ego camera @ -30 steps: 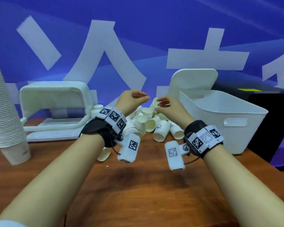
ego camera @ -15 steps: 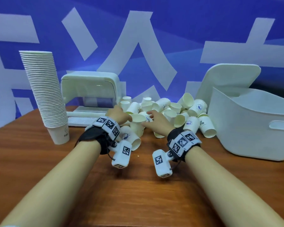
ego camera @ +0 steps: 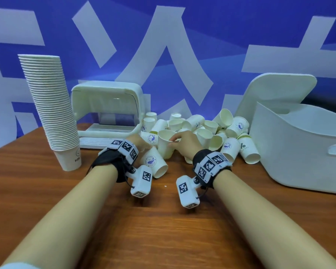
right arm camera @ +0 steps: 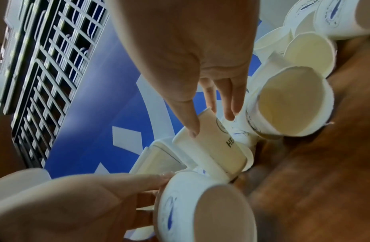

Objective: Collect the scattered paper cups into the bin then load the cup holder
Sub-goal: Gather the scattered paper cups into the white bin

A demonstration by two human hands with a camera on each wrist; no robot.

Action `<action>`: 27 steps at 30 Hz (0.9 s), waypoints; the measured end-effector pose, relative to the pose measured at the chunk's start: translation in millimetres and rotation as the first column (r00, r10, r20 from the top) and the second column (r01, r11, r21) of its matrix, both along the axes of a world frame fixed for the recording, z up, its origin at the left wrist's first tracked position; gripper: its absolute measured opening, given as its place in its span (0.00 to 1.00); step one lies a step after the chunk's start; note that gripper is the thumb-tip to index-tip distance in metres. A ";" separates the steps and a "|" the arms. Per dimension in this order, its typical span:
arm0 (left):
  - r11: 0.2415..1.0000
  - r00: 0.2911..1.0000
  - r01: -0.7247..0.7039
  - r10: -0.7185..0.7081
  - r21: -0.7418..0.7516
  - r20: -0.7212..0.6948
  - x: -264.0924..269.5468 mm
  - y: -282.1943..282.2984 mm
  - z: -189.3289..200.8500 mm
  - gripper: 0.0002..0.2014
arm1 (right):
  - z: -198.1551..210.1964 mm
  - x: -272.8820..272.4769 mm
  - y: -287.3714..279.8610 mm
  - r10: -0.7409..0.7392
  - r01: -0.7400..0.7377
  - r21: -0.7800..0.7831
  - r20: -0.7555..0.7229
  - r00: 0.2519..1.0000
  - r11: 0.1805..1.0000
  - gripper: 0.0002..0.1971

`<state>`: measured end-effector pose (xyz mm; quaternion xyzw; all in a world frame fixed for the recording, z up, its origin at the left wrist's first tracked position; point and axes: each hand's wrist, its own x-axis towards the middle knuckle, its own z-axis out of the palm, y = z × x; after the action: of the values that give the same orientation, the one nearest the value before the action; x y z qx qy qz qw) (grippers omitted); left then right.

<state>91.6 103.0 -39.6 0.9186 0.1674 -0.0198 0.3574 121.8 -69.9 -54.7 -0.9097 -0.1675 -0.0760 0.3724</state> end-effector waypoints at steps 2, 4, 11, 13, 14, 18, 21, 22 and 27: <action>1.000 0.998 -0.001 0.003 -0.028 0.069 2.9 -1.5 9.3 0.20 | 10.1 -1.7 -13.2 -0.023 0.020 0.086 0.036 0.999 0.996 0.07; 0.995 0.992 0.016 -0.003 -0.100 0.127 4.5 -5.4 22.4 0.16 | 23.2 -2.6 -27.0 -0.062 0.042 0.188 0.103 0.993 0.981 0.07; 0.862 0.918 0.227 -0.034 -0.453 0.395 6.9 -68.4 69.0 0.08 | 74.0 -9.7 -92.9 -0.298 0.156 0.440 0.275 0.914 0.884 0.04; 0.829 0.863 0.298 -0.021 -0.474 0.505 9.0 -95.2 78.2 0.14 | 88.7 -14.6 -120.3 -0.378 0.206 0.459 0.323 0.868 0.864 0.05; 0.809 0.836 0.336 -0.019 -0.483 0.549 8.9 -109.1 82.7 0.15 | 94.9 -18.0 -132.7 -0.425 0.242 0.461 0.348 0.836 0.854 0.05; 0.726 0.721 0.514 -0.078 -0.457 0.688 10.8 -178.4 95.5 0.13 | 115.1 -28.1 -189.3 -0.586 0.411 0.433 0.441 0.680 0.803 0.05; 0.692 0.659 0.584 -0.099 -0.424 0.745 19.3 -232.4 98.2 0.14 | 123.5 -30.6 -236.7 -0.668 0.541 0.394 0.486 0.563 0.743 0.07; 0.680 0.645 0.599 -0.096 -0.423 0.758 21.7 -247.1 98.2 0.14 | 124.5 -30.7 -249.3 -0.687 0.575 0.385 0.496 0.531 0.722 0.07; 0.631 0.623 0.660 -0.157 -0.408 0.766 39.2 -325.8 94.9 0.13 | 114.6 -30.4 -314.3 -0.762 0.703 0.354 0.491 0.422 0.617 0.07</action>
<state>130.8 -222.8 55.2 0.6844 -0.2219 0.1651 0.6746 91.3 -384.2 59.8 -0.7971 0.1407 -0.5213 0.2704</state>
